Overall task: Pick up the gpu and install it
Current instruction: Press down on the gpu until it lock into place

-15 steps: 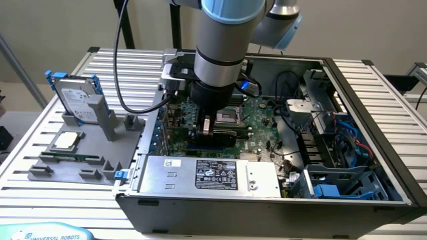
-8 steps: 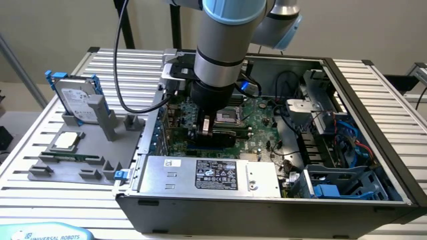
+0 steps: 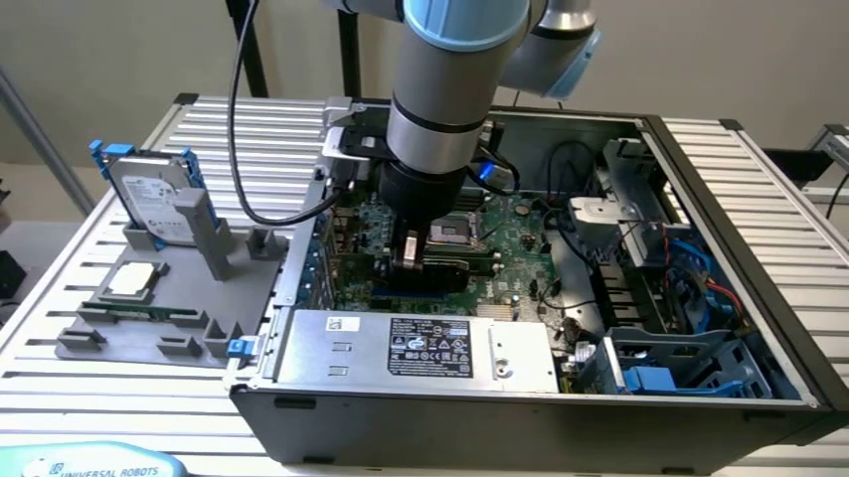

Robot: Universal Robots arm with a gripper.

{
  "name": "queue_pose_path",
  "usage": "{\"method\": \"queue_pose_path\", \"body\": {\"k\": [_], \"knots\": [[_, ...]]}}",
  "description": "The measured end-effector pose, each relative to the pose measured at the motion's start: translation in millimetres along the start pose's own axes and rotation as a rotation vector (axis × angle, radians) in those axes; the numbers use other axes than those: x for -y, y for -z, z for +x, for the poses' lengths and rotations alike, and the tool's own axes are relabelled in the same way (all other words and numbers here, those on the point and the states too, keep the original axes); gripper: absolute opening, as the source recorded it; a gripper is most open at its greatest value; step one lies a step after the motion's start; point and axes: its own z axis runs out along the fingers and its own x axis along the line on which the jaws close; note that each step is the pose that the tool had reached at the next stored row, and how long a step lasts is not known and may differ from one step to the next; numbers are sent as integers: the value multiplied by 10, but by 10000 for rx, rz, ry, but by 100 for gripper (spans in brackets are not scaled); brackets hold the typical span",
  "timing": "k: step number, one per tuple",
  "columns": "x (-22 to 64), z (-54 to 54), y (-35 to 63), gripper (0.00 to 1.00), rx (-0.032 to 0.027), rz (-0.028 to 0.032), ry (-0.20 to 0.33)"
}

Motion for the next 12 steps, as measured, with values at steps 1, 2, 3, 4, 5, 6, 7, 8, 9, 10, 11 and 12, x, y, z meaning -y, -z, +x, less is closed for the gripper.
{"method": "queue_pose_path", "body": {"k": [1,2,3,4,5,6,7,8,9,10,11,12], "knots": [[0,-2,0,27,-3,-2,0],[0,-3,-1,27,-9,-5,-1],[0,-4,-3,27,-17,-8,-3],[0,-4,-7,27,-24,-11,-4],[1,-3,-11,27,-29,-12,-5],[2,-3,-15,27,-32,-13,-5],[2,-3,-18,27,-34,-15,-5],[2,-3,-21,27,-36,-18,-6],[3,-3,-24,27,-34,-22,-7],[4,-3,-27,27,-35,-24,-7],[5,-3,-28,27,-38,-28,-8],[6,-2,-29,27,-41,-34,-9]]}}
